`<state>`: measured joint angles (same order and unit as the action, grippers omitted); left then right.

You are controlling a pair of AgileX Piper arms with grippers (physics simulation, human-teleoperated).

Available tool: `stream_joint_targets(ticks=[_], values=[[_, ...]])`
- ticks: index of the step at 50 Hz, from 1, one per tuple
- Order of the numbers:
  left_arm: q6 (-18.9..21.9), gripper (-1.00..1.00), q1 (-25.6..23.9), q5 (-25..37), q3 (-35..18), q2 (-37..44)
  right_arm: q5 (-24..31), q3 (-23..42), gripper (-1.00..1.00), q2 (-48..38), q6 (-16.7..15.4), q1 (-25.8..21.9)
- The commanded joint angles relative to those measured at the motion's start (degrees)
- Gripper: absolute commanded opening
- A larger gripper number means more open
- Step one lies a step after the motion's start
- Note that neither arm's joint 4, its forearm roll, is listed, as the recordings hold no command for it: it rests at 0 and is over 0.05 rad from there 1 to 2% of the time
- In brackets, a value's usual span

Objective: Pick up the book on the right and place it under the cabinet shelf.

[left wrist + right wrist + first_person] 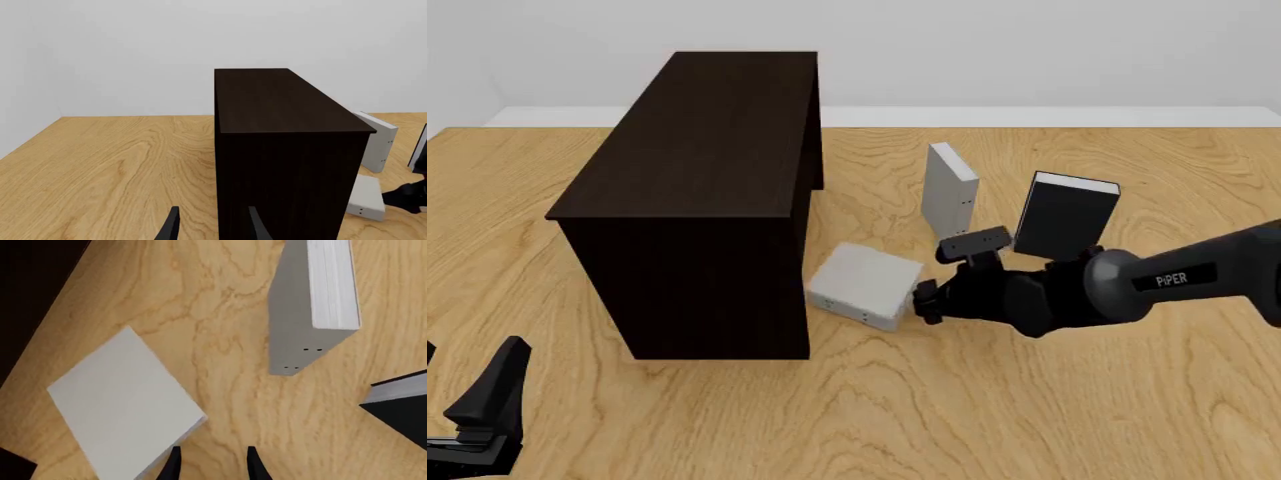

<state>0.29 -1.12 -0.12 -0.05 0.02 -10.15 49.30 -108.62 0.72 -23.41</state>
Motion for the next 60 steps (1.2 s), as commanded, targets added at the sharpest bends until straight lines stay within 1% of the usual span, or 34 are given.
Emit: stream_joint_targets(ticks=[1,17,33,37,39,60], values=[[-0.04,1.00,-0.01,0.17,-0.01,0.00,-3.08,2.34,1.00,-2.28,8.02,-3.40],[-0.06,1.00,-0.03,0.19,-0.01,0.00,-2.27,5.97,1.00,-5.27,8.59,-6.53],[-0.05,1.00,-0.01,0.18,-0.01,0.00,-0.27,9.57,1.00,-6.00,8.95,-9.12],[-0.07,1.00,-0.03,0.18,-0.01,0.00,0.57,10.98,1.00,-6.51,8.67,-9.53],[-0.04,1.00,-0.96,0.17,0.03,0.00,0.76,11.53,1.00,-6.68,8.80,-9.87],[-0.05,1.00,-0.83,0.18,0.03,0.00,2.73,16.40,1.00,-8.83,9.00,-11.97]])
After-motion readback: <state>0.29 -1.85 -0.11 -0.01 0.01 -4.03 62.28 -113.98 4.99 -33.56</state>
